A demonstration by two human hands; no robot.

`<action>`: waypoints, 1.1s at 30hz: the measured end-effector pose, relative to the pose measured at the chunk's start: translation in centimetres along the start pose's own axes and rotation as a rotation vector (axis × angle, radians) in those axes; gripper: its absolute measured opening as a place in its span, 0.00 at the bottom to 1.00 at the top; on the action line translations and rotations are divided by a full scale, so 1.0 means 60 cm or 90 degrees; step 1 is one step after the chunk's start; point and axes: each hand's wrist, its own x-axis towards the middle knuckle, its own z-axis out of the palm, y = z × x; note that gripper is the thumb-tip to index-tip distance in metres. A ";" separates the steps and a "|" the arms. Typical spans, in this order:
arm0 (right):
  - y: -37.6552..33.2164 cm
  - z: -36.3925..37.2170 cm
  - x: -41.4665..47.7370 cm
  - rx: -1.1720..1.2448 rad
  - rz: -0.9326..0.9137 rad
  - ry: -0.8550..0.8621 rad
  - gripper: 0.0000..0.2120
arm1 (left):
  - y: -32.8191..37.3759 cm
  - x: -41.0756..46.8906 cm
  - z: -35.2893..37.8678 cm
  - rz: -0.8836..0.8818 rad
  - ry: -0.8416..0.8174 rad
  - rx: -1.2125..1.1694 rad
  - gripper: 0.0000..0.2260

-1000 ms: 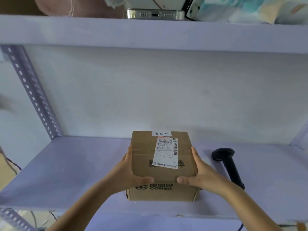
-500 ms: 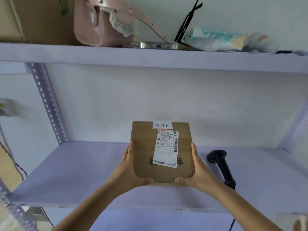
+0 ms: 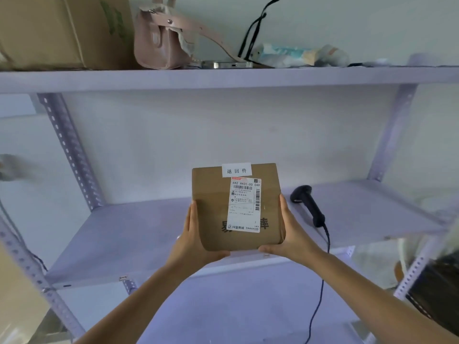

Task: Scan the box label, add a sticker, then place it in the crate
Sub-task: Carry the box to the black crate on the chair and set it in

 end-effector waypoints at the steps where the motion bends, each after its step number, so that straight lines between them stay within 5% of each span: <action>1: 0.001 -0.006 -0.015 -0.003 0.007 0.017 0.68 | 0.007 -0.005 0.004 0.010 -0.006 -0.005 0.64; 15: 0.058 -0.173 -0.339 -0.025 0.161 0.270 0.66 | 0.189 -0.032 0.226 0.217 -0.206 -0.048 0.66; 33: 0.136 -0.439 -0.762 -0.143 0.324 0.515 0.68 | 0.587 -0.145 0.574 0.427 -0.420 -0.205 0.65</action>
